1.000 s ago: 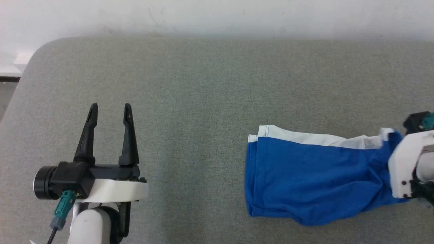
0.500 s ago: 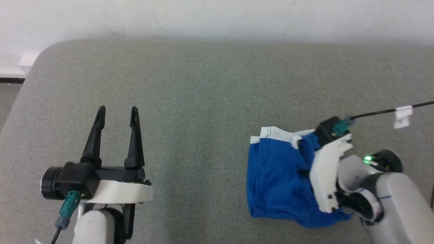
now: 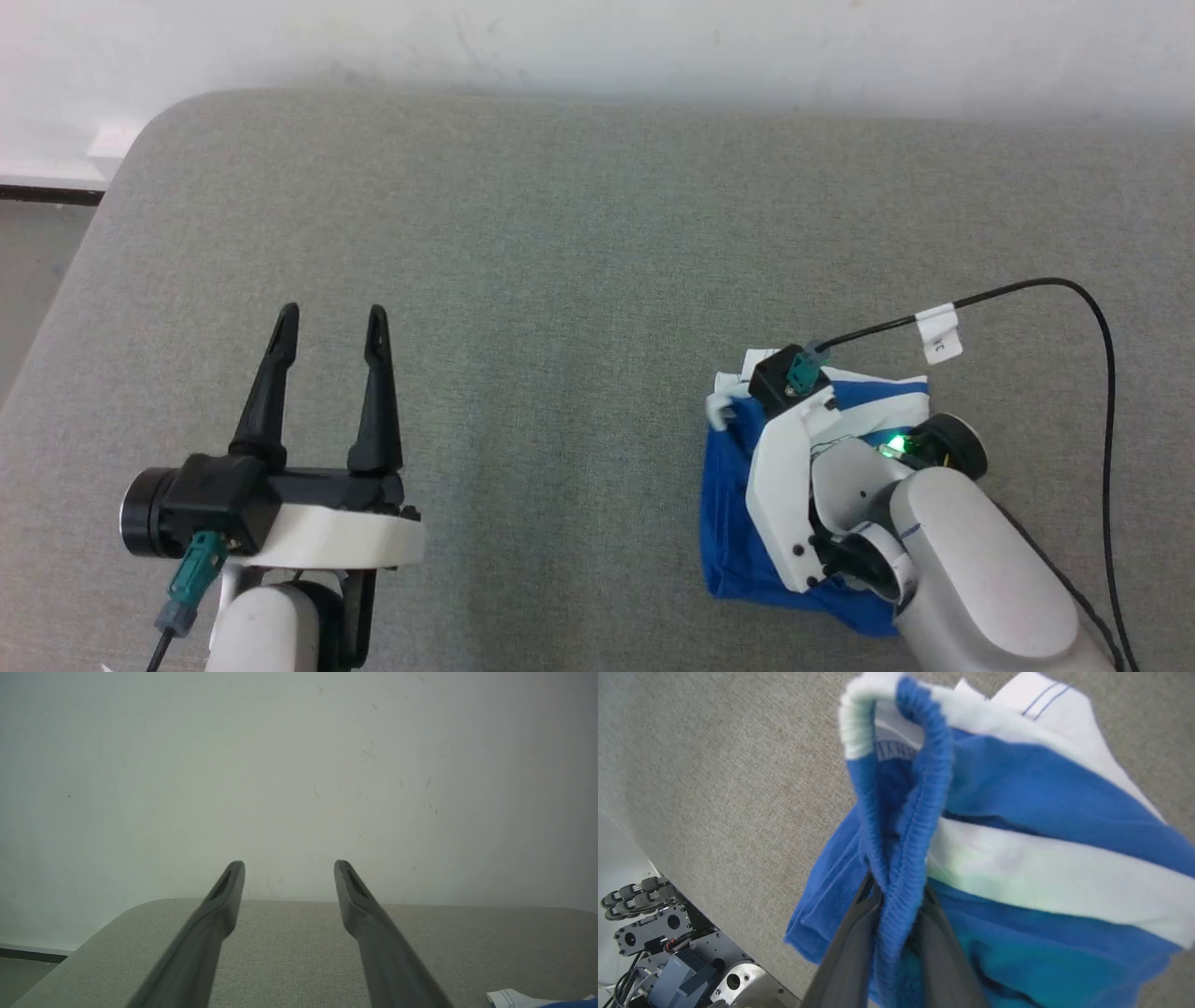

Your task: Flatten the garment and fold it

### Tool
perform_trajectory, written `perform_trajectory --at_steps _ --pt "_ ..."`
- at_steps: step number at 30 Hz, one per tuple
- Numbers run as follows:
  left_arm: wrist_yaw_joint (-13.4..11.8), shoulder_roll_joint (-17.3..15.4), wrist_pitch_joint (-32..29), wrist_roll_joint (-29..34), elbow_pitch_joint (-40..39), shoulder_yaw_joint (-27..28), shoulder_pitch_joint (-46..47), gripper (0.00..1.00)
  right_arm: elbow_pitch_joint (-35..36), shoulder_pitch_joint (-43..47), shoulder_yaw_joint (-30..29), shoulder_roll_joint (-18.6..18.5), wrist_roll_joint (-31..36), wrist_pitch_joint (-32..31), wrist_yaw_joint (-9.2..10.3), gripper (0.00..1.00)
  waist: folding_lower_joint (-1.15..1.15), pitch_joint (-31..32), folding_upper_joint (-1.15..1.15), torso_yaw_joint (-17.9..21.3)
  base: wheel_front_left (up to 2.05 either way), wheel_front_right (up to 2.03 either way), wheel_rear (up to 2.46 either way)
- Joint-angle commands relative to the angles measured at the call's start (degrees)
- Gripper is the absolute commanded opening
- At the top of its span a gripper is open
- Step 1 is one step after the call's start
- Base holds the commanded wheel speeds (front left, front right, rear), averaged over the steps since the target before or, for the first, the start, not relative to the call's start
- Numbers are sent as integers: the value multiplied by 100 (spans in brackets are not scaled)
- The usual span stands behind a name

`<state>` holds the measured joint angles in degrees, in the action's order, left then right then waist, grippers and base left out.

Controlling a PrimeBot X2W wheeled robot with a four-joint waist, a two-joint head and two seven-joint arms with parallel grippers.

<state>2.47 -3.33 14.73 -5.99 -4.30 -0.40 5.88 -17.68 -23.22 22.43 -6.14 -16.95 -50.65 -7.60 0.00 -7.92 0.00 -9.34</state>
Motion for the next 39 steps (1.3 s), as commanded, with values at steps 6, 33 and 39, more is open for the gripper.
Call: perform_trajectory --at_steps 6,33,39 --pt "16 34 27 34 26 48 -96 100 29 -252 333 99 -77 428 11 100 0 56 0 122 0 0 0" --pt "16 44 27 170 40 5 29 100 781 1268 -1686 66 731 672 11 100 0 -81 0 334 0 0 0" --pt "33 45 27 176 60 -4 54 100 257 1131 -1597 44 821 828 11 29 0 -107 0 265 0 0 0"
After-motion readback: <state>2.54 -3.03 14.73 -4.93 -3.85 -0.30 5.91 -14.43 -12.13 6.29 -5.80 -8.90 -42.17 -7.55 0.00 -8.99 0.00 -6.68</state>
